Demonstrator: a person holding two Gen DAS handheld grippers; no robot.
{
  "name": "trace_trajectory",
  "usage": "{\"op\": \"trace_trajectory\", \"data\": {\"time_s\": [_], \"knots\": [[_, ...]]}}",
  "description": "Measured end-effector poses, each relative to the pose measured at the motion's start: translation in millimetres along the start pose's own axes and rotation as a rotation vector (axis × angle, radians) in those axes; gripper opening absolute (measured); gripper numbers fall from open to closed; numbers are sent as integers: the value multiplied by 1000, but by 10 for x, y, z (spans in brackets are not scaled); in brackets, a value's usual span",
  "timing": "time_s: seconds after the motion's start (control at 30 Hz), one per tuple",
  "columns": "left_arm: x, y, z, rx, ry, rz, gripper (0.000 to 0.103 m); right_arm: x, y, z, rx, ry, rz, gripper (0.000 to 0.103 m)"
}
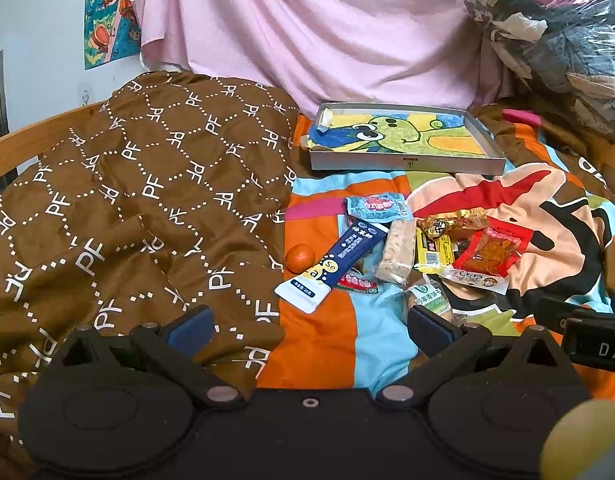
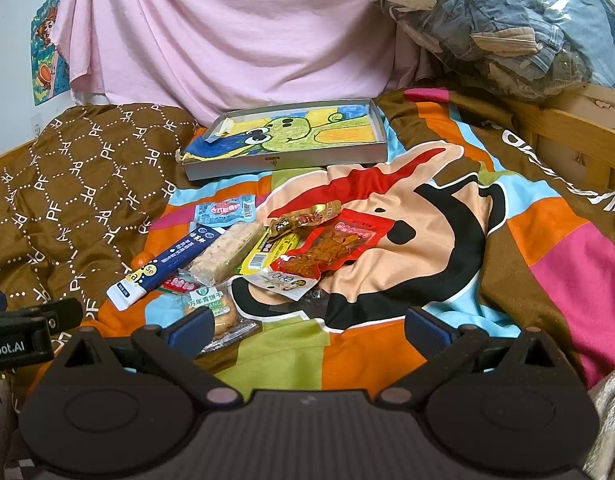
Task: Organize snacks
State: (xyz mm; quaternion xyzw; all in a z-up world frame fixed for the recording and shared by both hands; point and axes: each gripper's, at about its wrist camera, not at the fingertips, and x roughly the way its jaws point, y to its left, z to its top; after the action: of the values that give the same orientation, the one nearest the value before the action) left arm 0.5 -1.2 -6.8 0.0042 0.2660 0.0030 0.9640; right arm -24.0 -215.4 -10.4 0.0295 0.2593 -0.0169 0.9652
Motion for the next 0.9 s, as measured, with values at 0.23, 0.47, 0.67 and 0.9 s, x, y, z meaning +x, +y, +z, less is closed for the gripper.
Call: {"op": "trace_trajectory", "data": {"time_s": [0.23,0.47,0.67,0.9], "knots": [[16,13,2,-2,8,0,102,4,11,3,0,2,1,103],[18,10,0,-2,9,1,102,29,25,-25,-4,5,5,103],[37,-4,-13,3,18,8,102,39,30,-15,-7,14,15,103],[125,6,50,18,39,19,102,95,67,53,-22,11,78,103]]}}
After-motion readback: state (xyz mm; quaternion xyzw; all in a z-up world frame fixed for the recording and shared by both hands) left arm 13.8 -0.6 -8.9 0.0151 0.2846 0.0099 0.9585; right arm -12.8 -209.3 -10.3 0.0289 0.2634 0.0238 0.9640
